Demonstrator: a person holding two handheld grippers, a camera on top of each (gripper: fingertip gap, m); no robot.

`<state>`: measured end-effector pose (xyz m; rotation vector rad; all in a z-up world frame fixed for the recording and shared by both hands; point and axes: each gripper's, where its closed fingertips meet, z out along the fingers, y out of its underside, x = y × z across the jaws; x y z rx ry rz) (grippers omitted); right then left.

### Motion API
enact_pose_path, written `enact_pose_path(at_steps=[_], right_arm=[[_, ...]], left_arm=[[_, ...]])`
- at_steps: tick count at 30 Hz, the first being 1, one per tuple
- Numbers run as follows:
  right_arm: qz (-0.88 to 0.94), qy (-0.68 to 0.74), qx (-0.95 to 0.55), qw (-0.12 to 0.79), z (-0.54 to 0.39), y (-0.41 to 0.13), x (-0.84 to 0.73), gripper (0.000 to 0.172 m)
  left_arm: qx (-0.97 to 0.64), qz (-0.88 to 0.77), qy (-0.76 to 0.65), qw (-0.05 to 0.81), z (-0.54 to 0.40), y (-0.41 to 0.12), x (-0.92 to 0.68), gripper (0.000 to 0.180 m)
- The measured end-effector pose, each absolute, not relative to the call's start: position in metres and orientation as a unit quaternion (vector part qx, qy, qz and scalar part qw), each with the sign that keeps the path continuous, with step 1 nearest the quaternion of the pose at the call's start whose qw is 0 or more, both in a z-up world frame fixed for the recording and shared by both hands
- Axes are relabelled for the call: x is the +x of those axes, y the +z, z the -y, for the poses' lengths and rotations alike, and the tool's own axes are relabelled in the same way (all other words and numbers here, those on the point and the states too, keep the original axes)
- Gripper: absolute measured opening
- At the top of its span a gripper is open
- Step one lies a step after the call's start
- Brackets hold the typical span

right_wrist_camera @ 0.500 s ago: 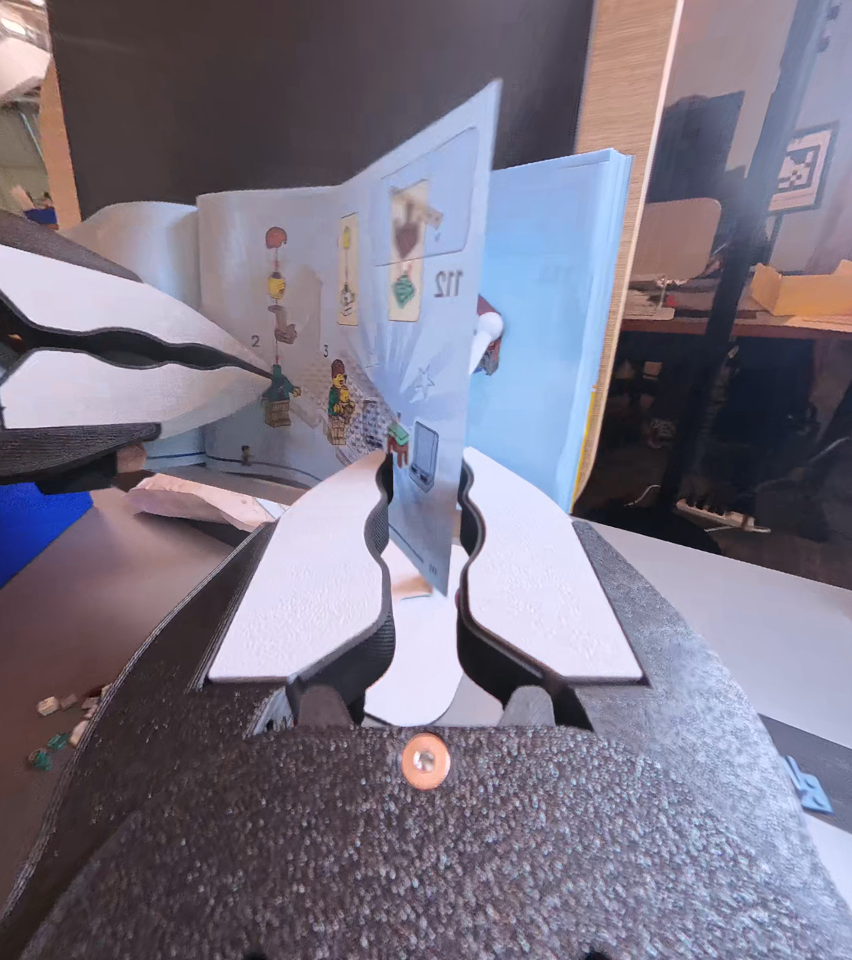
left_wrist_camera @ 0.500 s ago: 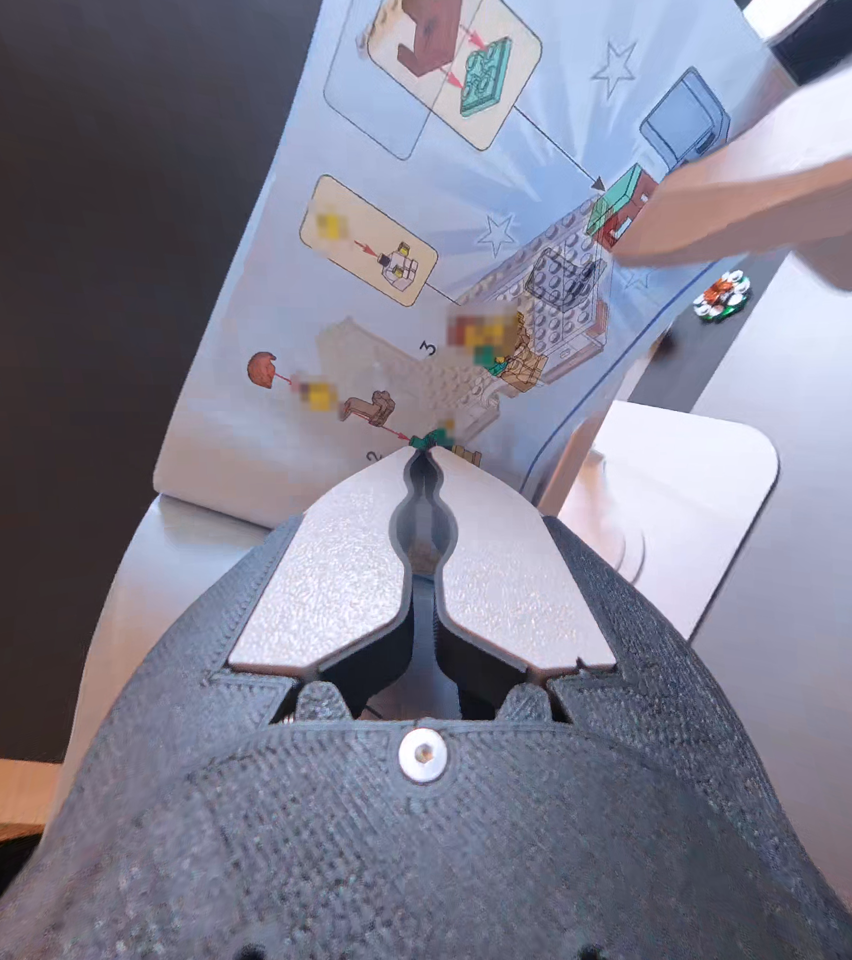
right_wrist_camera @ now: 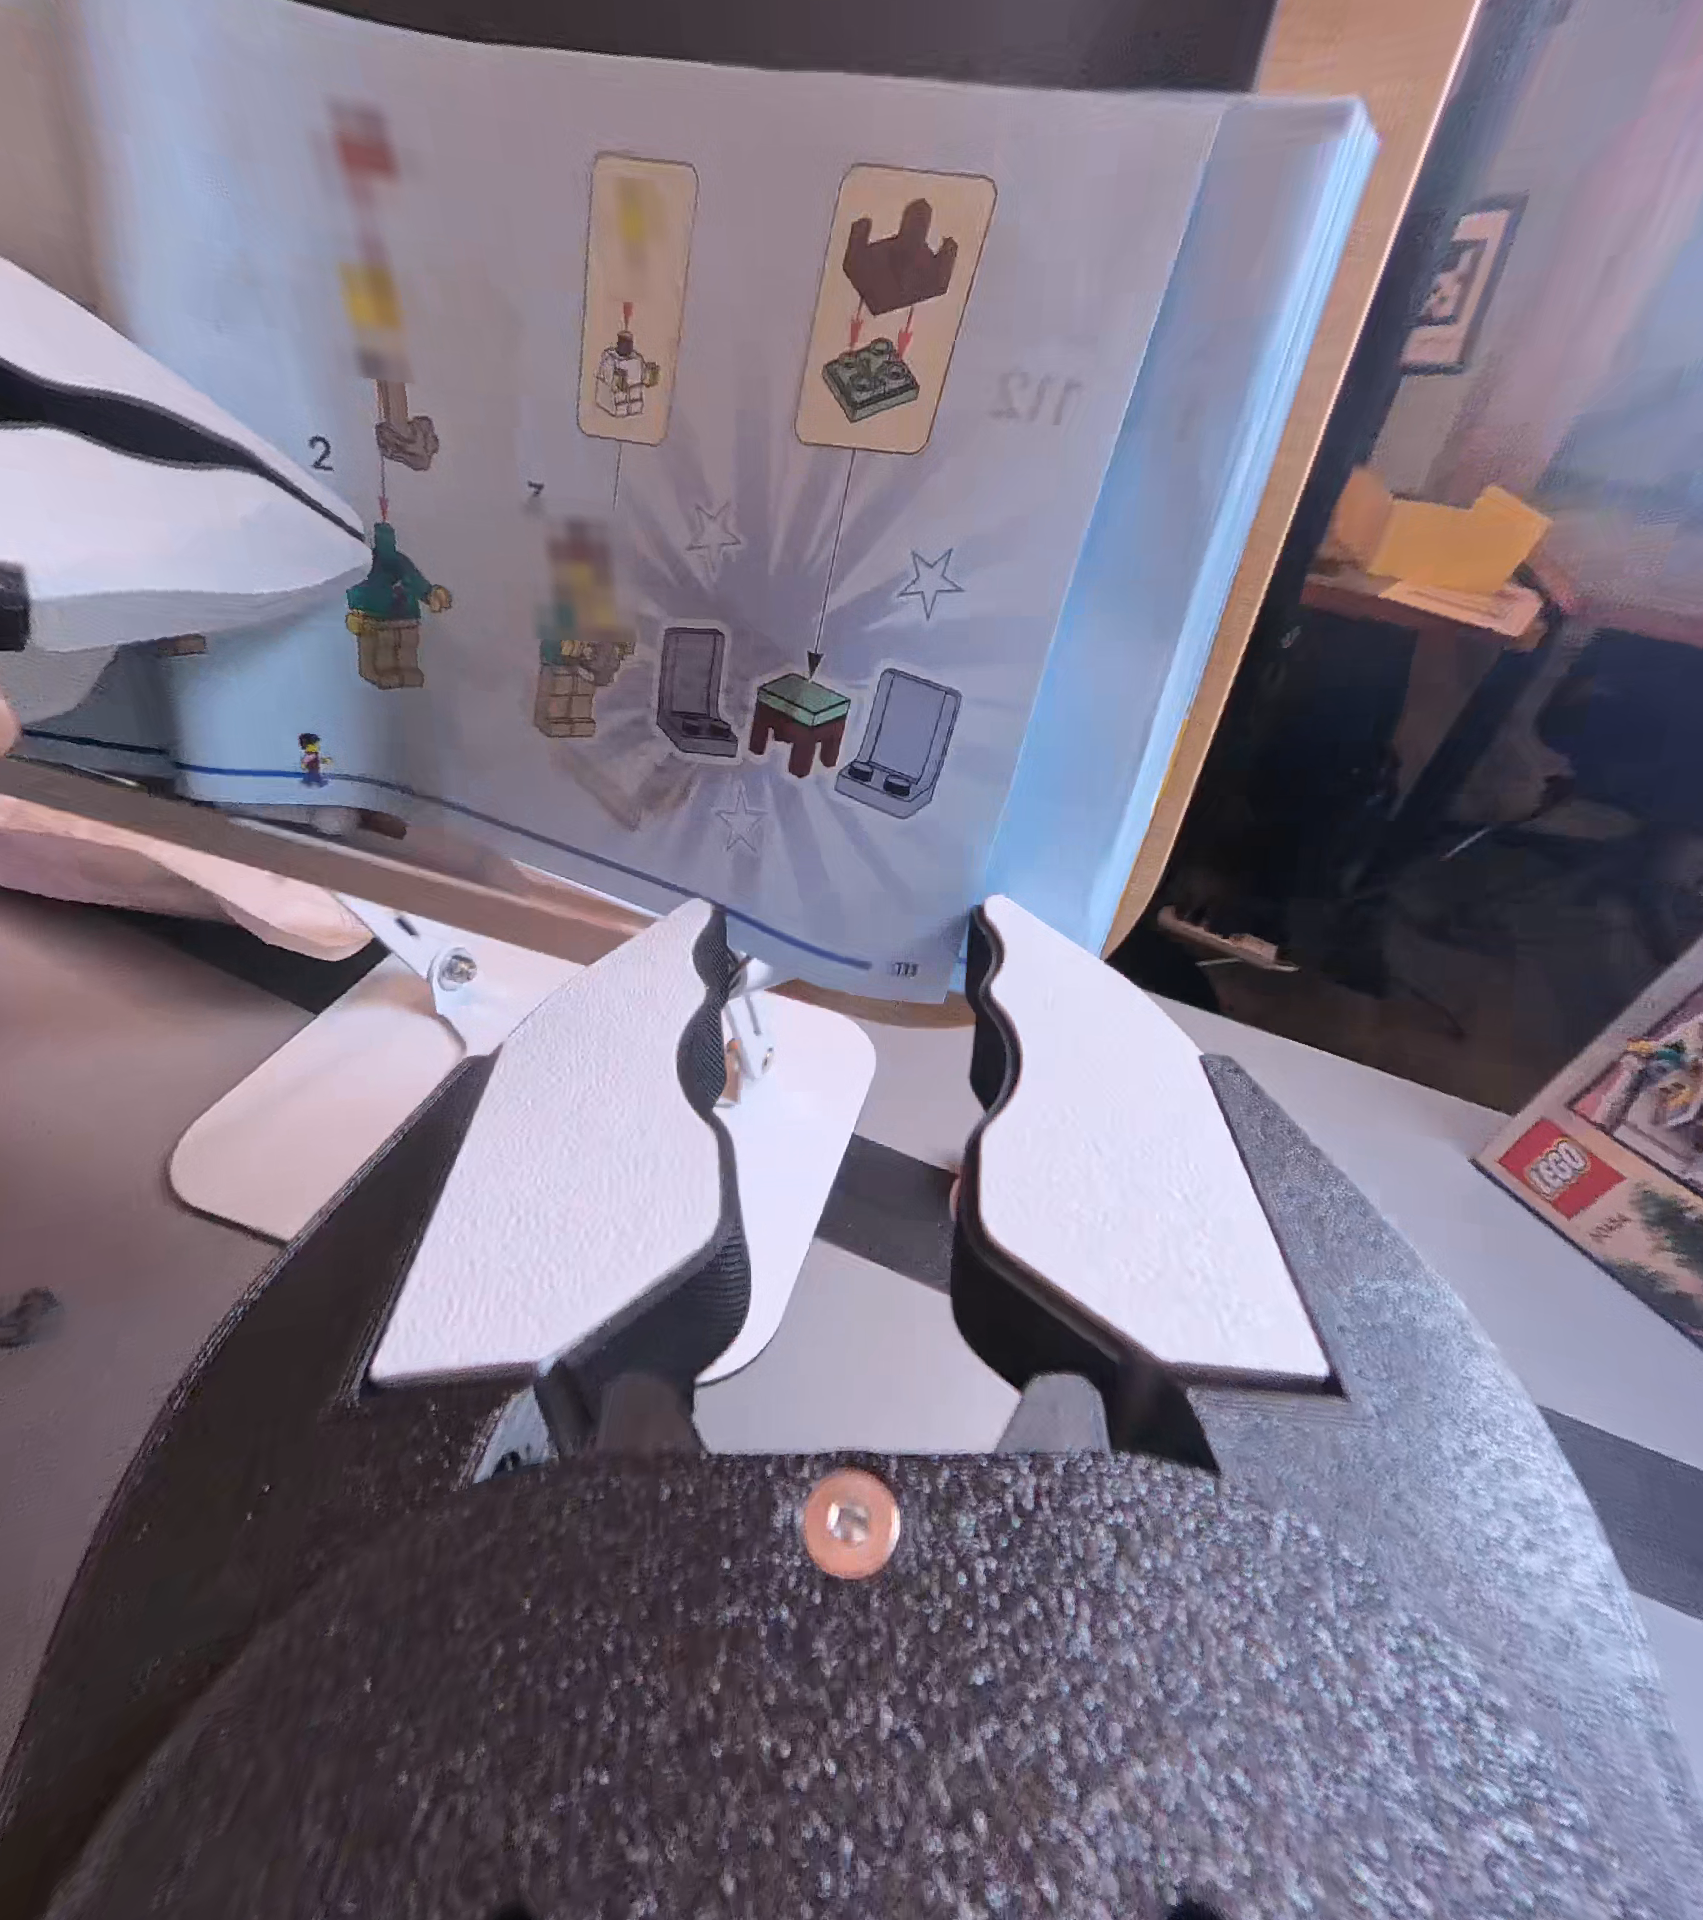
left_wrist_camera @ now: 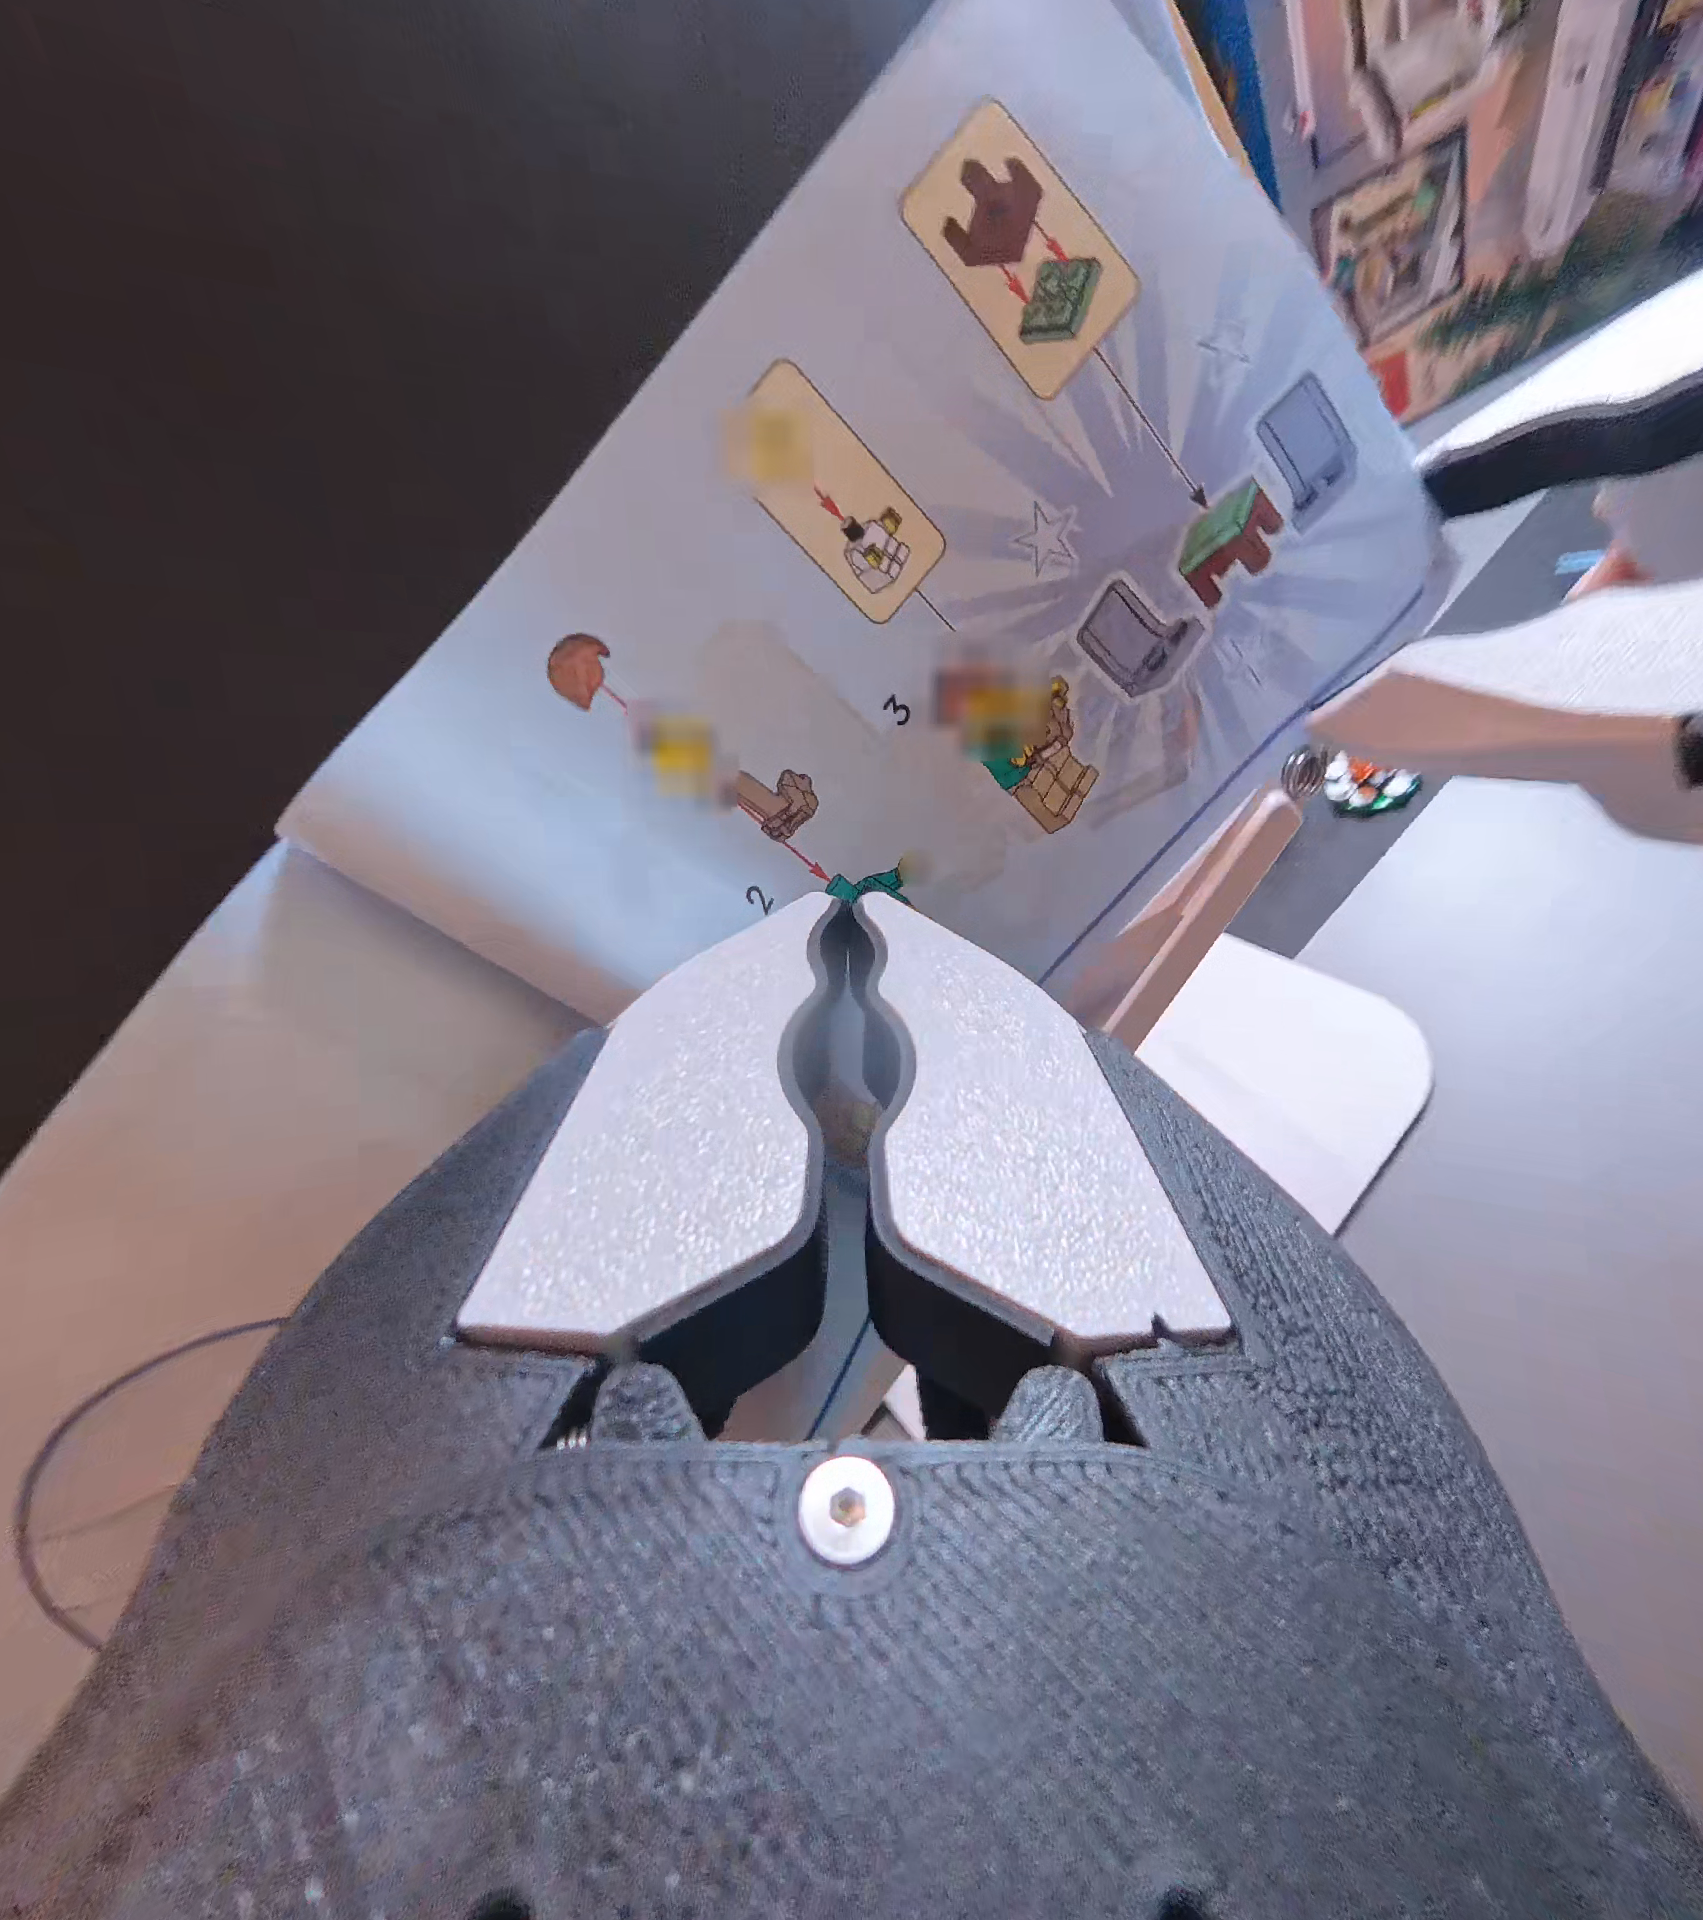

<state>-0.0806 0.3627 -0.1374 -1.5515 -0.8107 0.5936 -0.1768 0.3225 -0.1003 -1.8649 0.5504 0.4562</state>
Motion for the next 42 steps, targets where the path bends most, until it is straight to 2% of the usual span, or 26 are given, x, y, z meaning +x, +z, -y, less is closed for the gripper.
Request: enact_pose_path(at_steps=[1, 8, 12, 14, 16, 17, 18, 22, 26, 28, 32, 33, 34, 36, 39, 42], right_arm=[[0.347, 0.239, -0.669, 0.612, -0.364, -0.135, -0.083, 0.044], [0.333, 0.132, -0.666, 0.655, -0.38, -0.127, -0.085, 0.047], [0.297, 0.17, -0.676, 0.653, -0.382, -0.134, -0.076, 0.06], [0.263, 0.216, -0.691, 0.638, -0.384, -0.139, -0.07, 0.061], [0.231, 0.249, -0.703, 0.625, -0.386, -0.146, -0.064, 0.054], [0.217, 0.251, -0.708, 0.623, -0.388, -0.15, -0.059, 0.035], [0.213, 0.249, -0.712, 0.621, -0.389, -0.155, -0.055, 0.035], [0.199, 0.297, -0.73, 0.583, -0.388, -0.171, -0.05, 0.036], [0.149, 0.441, -0.763, 0.447, -0.381, -0.191, -0.058, 0.044], [0.169, 0.448, -0.759, 0.441, -0.368, -0.193, -0.059, 0.048], [0.349, 0.324, -0.695, 0.539, -0.336, -0.194, -0.079, 0.059], [0.385, 0.282, -0.68, 0.557, -0.333, -0.196, -0.086, 0.057], [0.408, 0.244, -0.667, 0.573, -0.334, -0.198, -0.093, 0.046], [0.437, 0.179, -0.647, 0.599, -0.34, -0.198, -0.098, 0.003], [0.466, 0.059, -0.627, 0.621, -0.351, -0.193, -0.083, 0.001], [0.486, -0.105, -0.543, 0.676, -0.359, -0.169, -0.061, 0.002]], left_arm=[[-0.788, -0.217, 0.167, 0.551, -0.322, -0.1, -0.177, 0.0], [-0.784, -0.193, 0.149, 0.571, -0.322, -0.098, -0.178, 0.0], [-0.786, -0.192, 0.137, 0.572, -0.321, -0.1, -0.177, 0.0], [-0.786, -0.19, 0.136, 0.572, -0.321, -0.1, -0.178, 0.0], [-0.788, -0.186, 0.133, 0.572, -0.322, -0.099, -0.178, 0.0], [-0.788, -0.183, 0.132, 0.573, -0.322, -0.099, -0.178, 0.0], [-0.788, -0.181, 0.129, 0.574, -0.323, -0.099, -0.179, 0.0], [-0.785, -0.178, 0.123, 0.58, -0.323, -0.098, -0.178, 0.0], [-0.783, -0.185, 0.133, 0.579, -0.321, -0.098, -0.177, 0.0], [-0.781, -0.19, 0.14, 0.578, -0.32, -0.098, -0.177, 0.0], [-0.777, -0.198, 0.155, 0.577, -0.321, -0.098, -0.177, 0.0], [-0.776, -0.203, 0.163, 0.575, -0.322, -0.099, -0.176, 0.0], [-0.775, -0.208, 0.172, 0.571, -0.323, -0.099, -0.174, 0.0], [-0.775, -0.225, 0.202, 0.555, -0.324, -0.102, -0.172, 0.0], [-0.769, -0.251, 0.256, 0.529, -0.327, -0.106, -0.174, 0.0], [-0.763, -0.264, 0.291, 0.513, -0.33, -0.108, -0.174, 0.0]])
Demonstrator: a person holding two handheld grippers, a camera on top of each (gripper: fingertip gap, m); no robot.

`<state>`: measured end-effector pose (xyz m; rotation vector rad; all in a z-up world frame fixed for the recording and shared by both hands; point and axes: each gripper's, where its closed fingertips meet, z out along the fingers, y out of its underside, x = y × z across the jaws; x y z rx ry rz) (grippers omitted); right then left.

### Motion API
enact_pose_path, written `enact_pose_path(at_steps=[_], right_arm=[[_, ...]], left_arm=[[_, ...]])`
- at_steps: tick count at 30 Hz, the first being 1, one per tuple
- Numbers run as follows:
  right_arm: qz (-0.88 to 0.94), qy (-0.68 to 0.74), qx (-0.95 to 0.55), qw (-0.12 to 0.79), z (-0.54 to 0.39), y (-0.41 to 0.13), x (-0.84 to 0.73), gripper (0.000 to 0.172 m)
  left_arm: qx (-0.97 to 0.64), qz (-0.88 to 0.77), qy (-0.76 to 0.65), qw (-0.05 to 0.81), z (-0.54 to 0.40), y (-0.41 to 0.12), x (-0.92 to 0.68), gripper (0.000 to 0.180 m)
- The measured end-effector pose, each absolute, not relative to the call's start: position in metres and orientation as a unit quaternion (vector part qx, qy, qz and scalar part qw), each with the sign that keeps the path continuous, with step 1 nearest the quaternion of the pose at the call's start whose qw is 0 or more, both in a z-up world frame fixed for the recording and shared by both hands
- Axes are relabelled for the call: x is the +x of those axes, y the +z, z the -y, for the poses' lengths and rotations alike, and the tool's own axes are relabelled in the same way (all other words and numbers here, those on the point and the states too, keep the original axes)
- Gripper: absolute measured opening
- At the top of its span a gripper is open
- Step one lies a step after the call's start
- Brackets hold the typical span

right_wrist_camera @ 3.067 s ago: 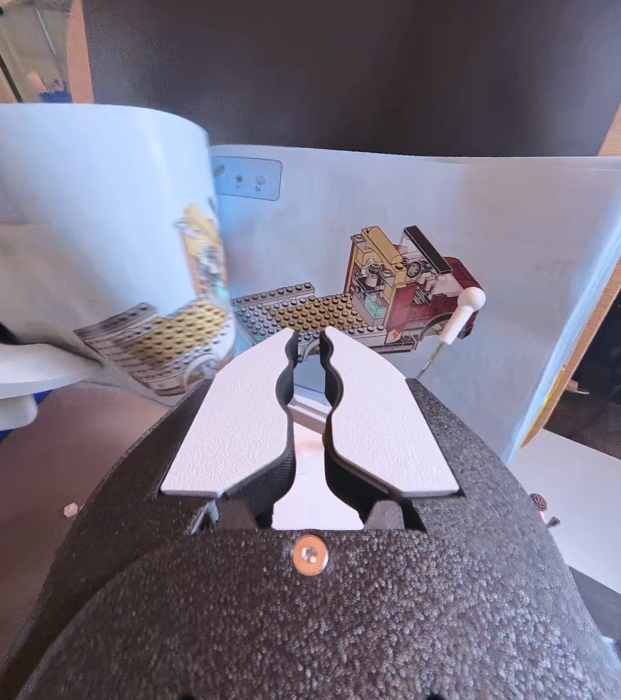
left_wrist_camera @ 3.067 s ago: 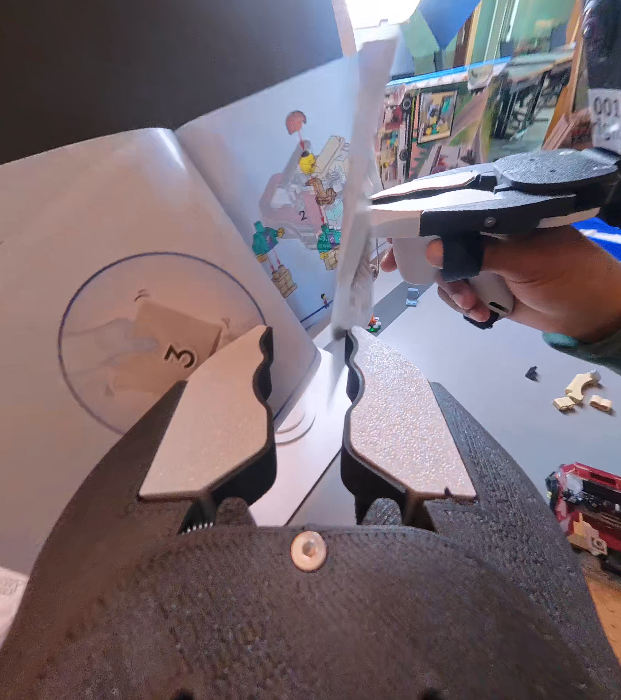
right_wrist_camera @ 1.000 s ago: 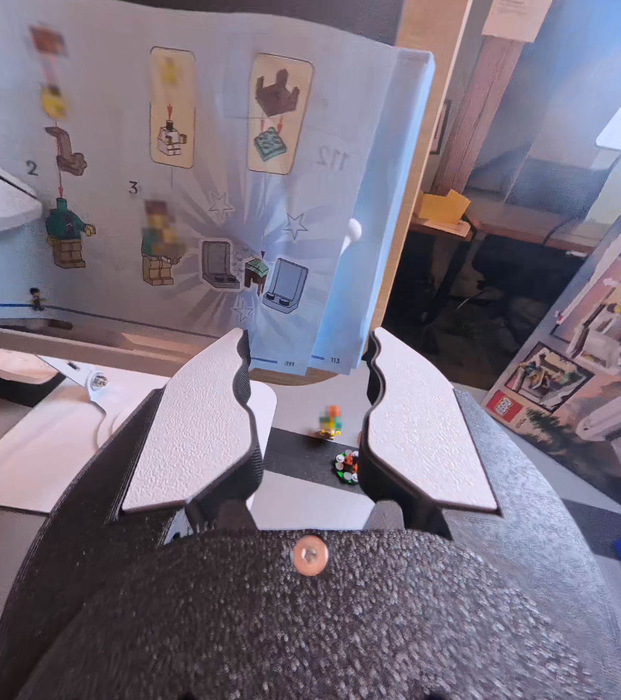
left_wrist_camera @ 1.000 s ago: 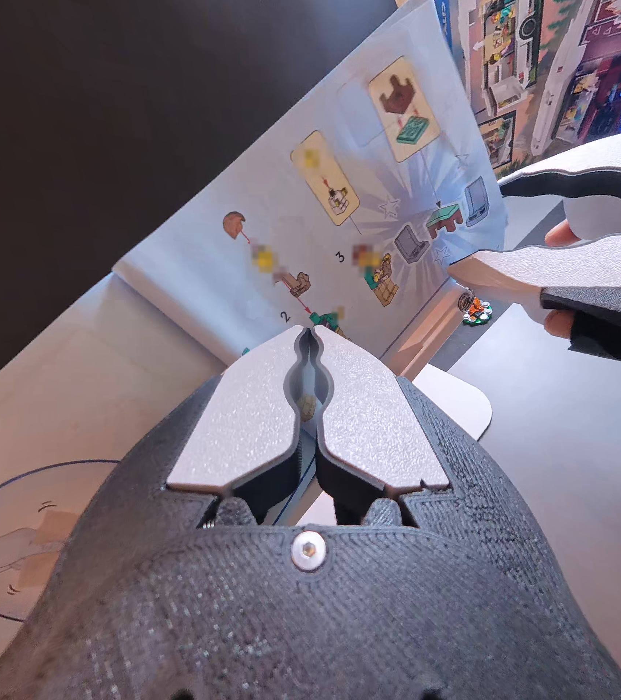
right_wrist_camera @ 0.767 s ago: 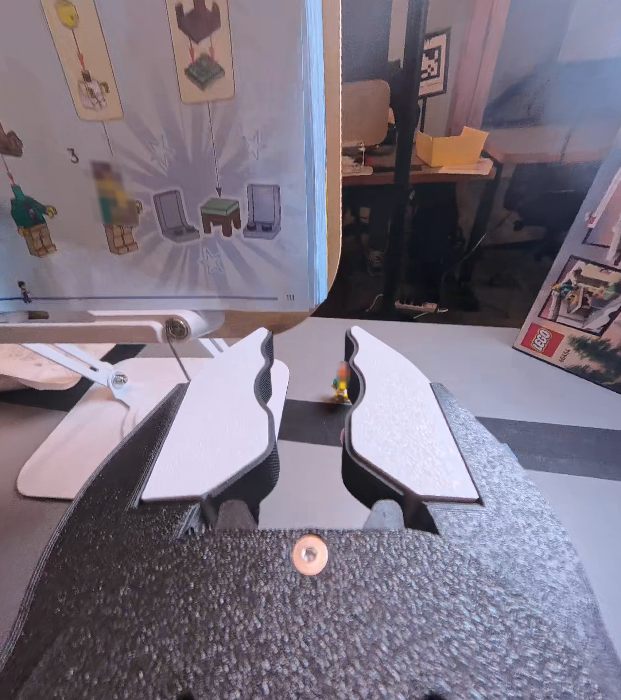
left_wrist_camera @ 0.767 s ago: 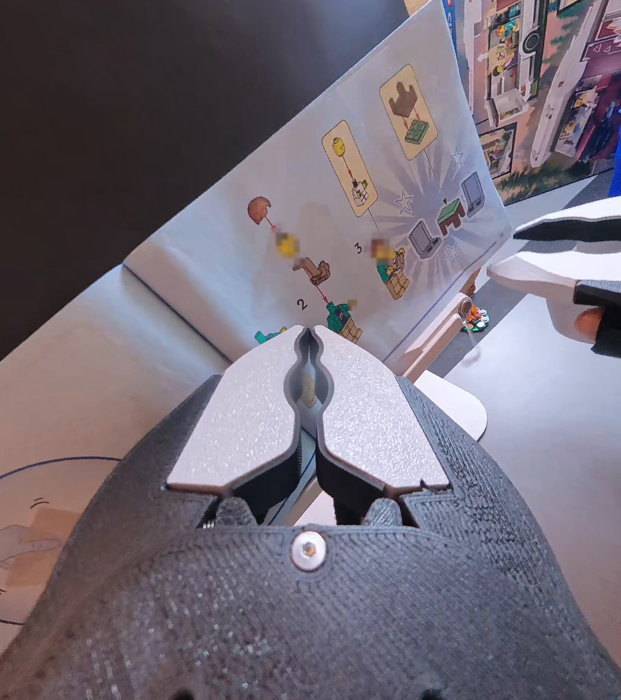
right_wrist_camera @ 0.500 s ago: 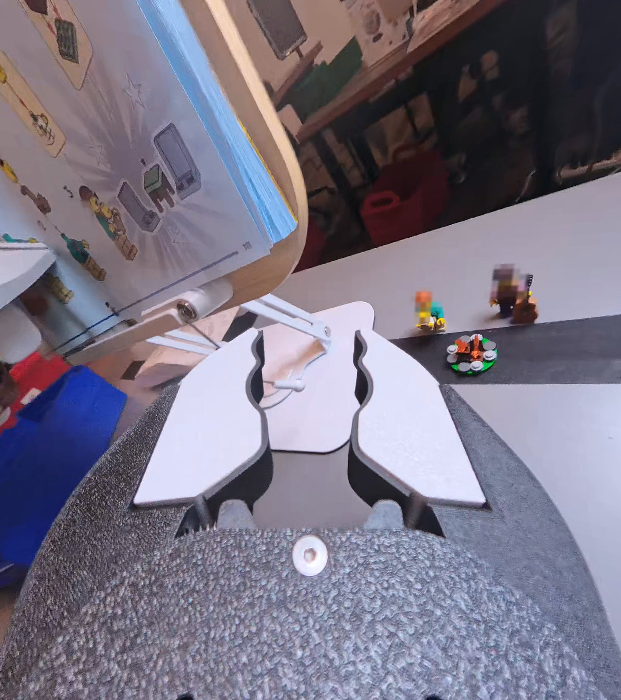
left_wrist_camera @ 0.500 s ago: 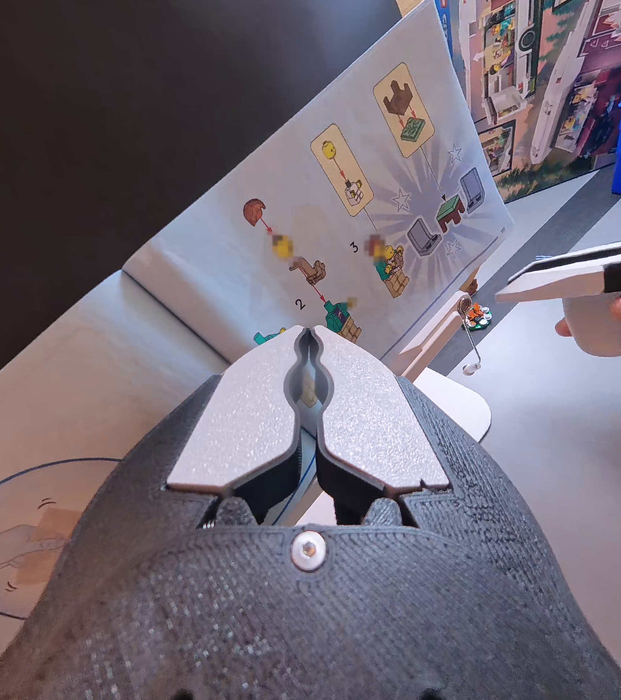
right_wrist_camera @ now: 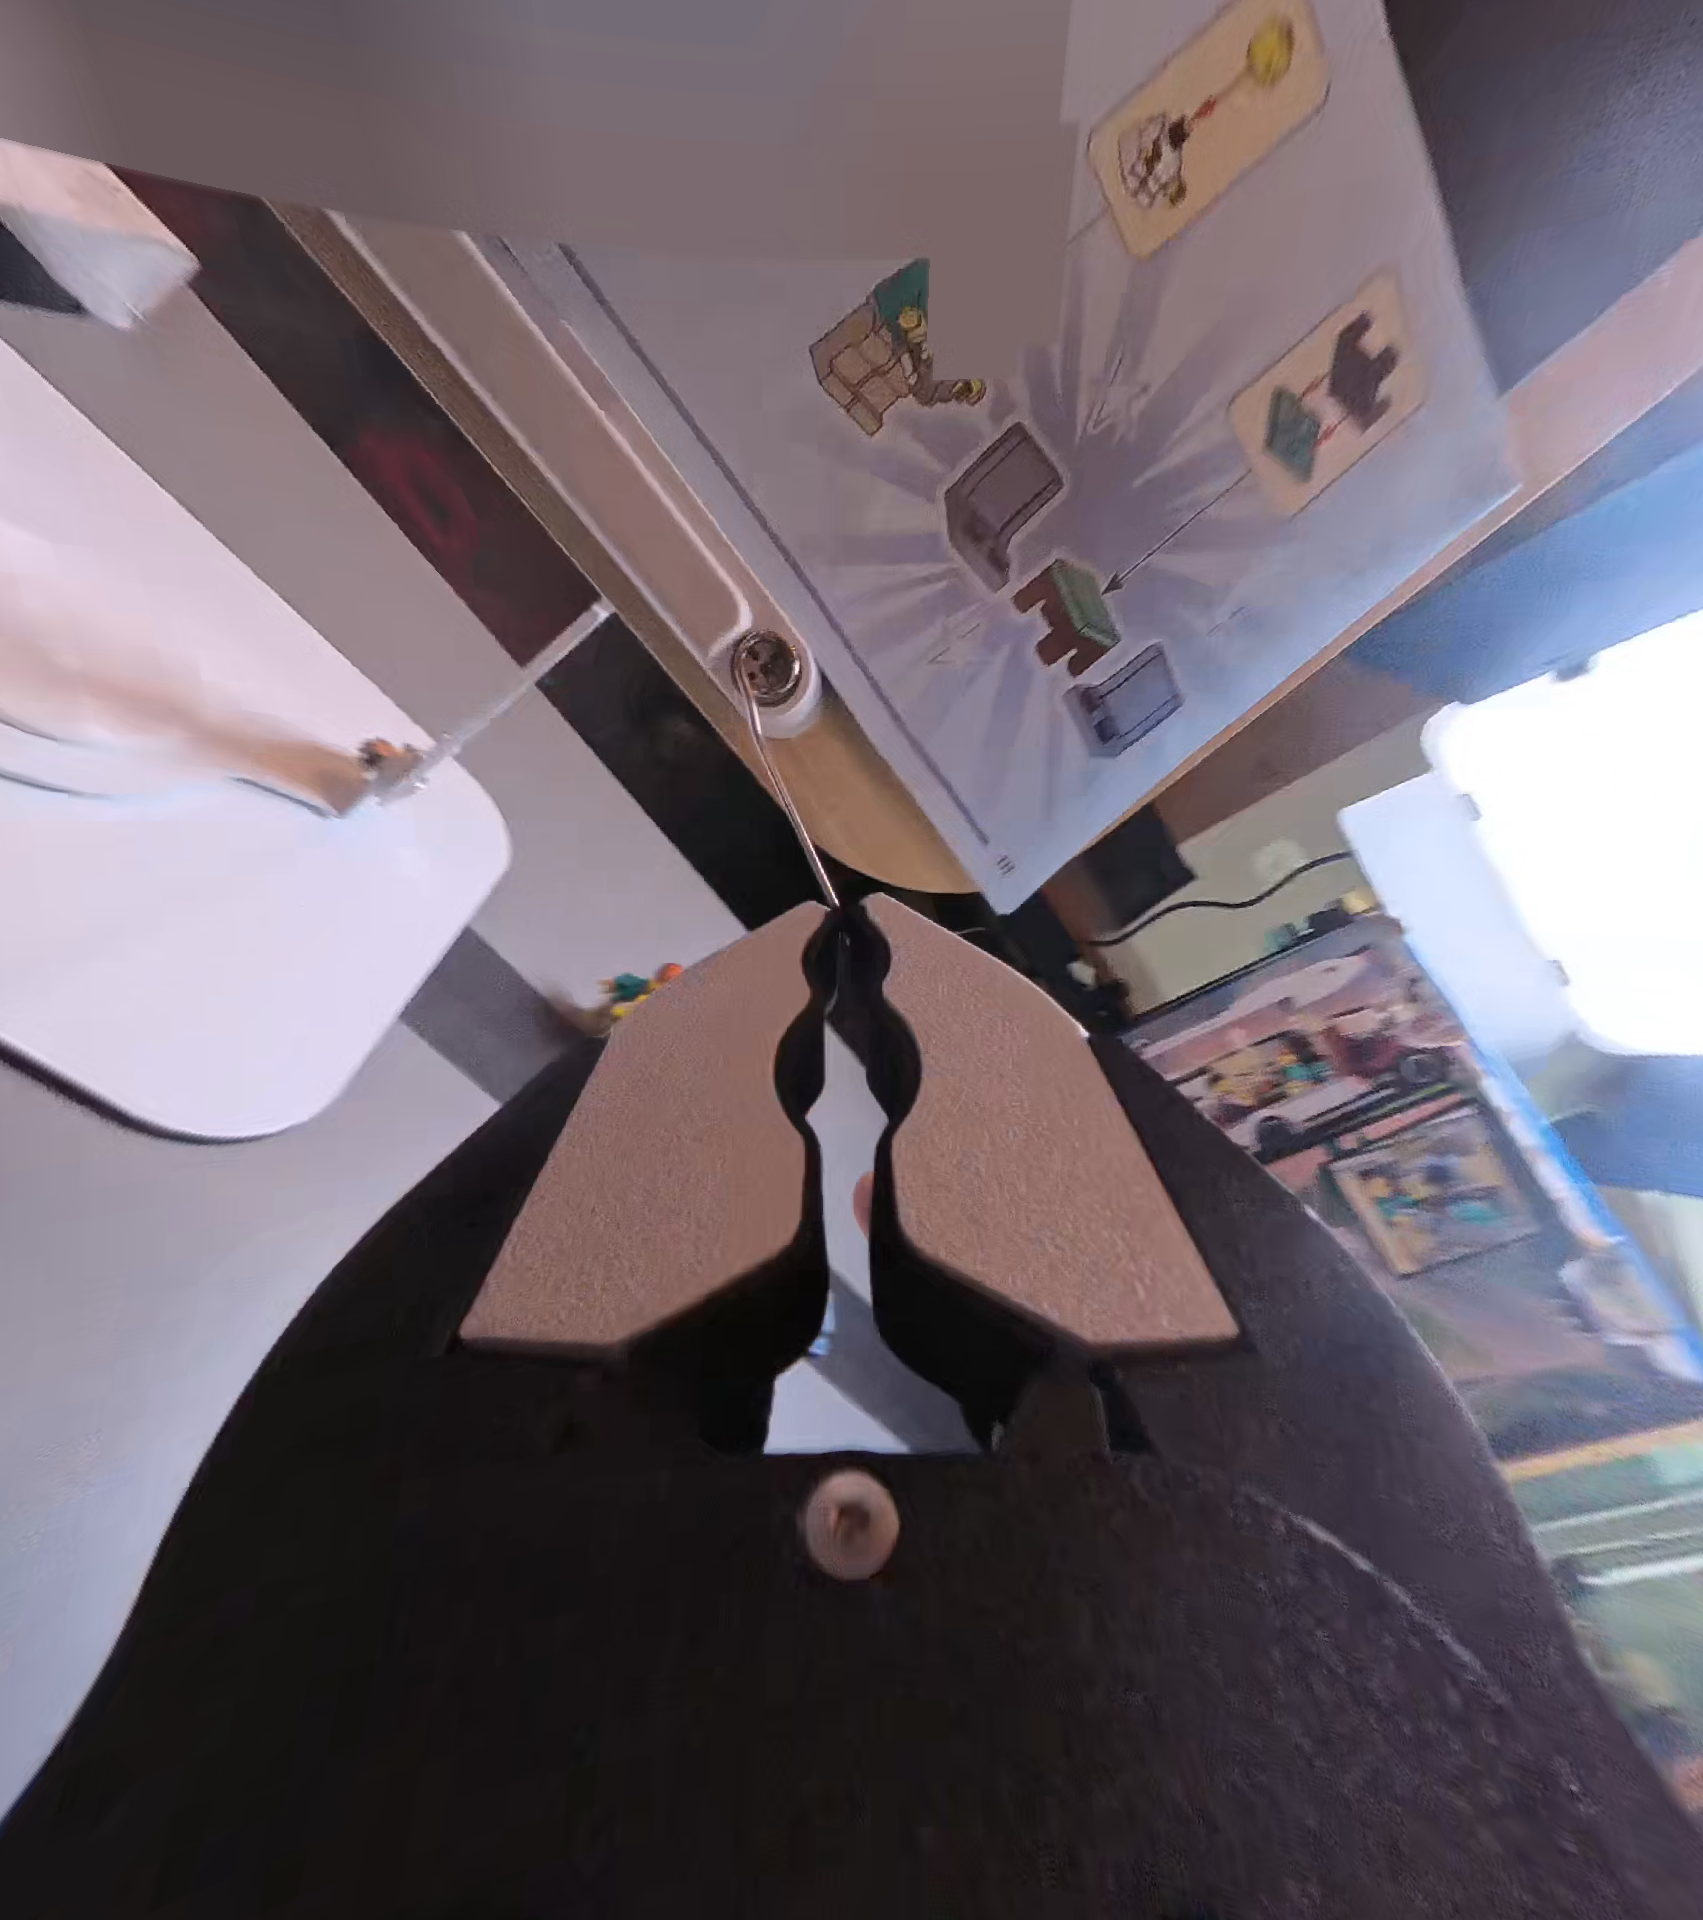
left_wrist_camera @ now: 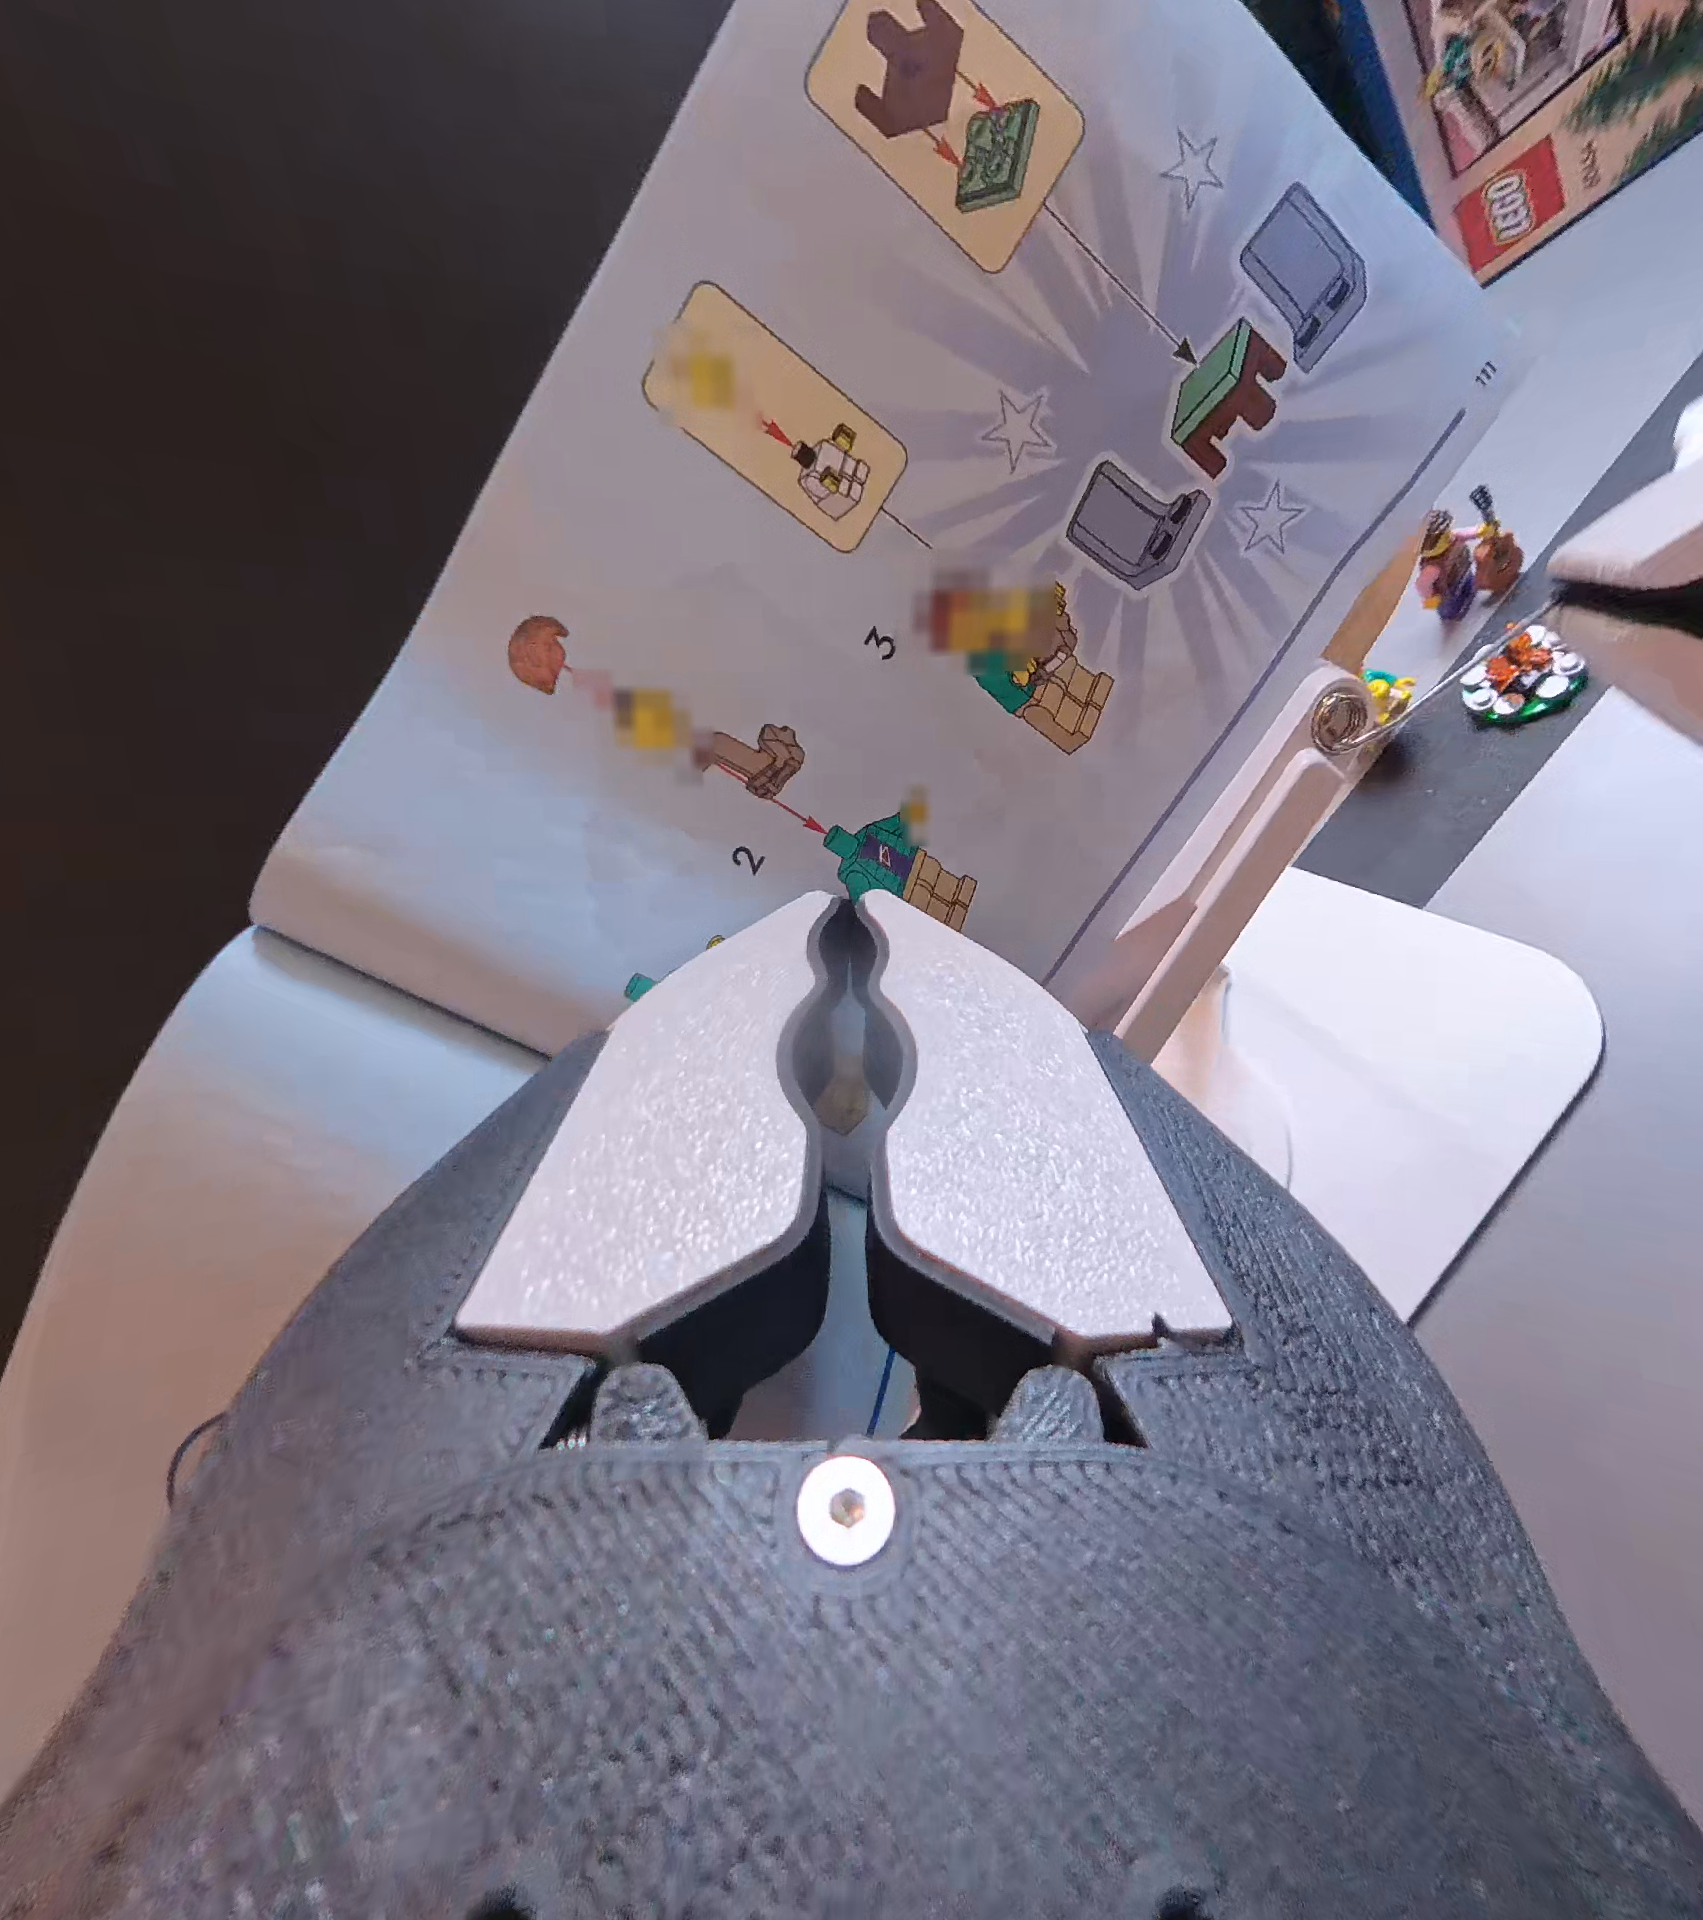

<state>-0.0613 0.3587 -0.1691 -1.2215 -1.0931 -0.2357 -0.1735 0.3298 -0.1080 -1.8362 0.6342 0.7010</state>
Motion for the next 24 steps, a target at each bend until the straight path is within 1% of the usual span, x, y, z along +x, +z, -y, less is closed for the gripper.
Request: enact_pose_path(at_steps=[2, 7, 13, 16, 17, 19, 22, 24], right_arm=[[0.501, -0.18, -0.5, 0.683, -0.36, -0.155, -0.058, 0.002], [0.539, -0.284, -0.398, 0.686, -0.353, -0.126, -0.066, 0.003], [0.591, -0.355, -0.29, 0.664, -0.344, -0.112, -0.083, 0.0], [0.615, -0.336, -0.249, 0.668, -0.335, -0.101, -0.1, 0.0], [0.621, -0.331, -0.272, 0.656, -0.338, -0.101, -0.102, 0.0], [0.628, -0.307, -0.314, 0.642, -0.342, -0.105, -0.103, 0.012], [0.609, -0.216, -0.358, 0.674, -0.329, -0.103, -0.097, 0.012], [0.6, -0.152, -0.398, 0.677, -0.321, -0.107, -0.094, 0.014]], left_arm=[[-0.763, -0.269, 0.305, 0.502, -0.331, -0.109, -0.172, 0.0], [-0.769, -0.268, 0.304, 0.495, -0.333, -0.109, -0.174, 0.0], [-0.773, -0.267, 0.285, 0.5, -0.33, -0.109, -0.174, 0.0], [-0.776, -0.265, 0.269, 0.506, -0.328, -0.109, -0.173, 0.0], [-0.775, -0.267, 0.265, 0.509, -0.328, -0.109, -0.172, 0.0], [-0.764, -0.281, 0.263, 0.518, -0.325, -0.109, -0.171, 0.0], [-0.737, -0.291, 0.288, 0.538, -0.311, -0.105, -0.177, 0.0], [-0.736, -0.288, 0.289, 0.539, -0.301, -0.109, -0.186, 0.0]])
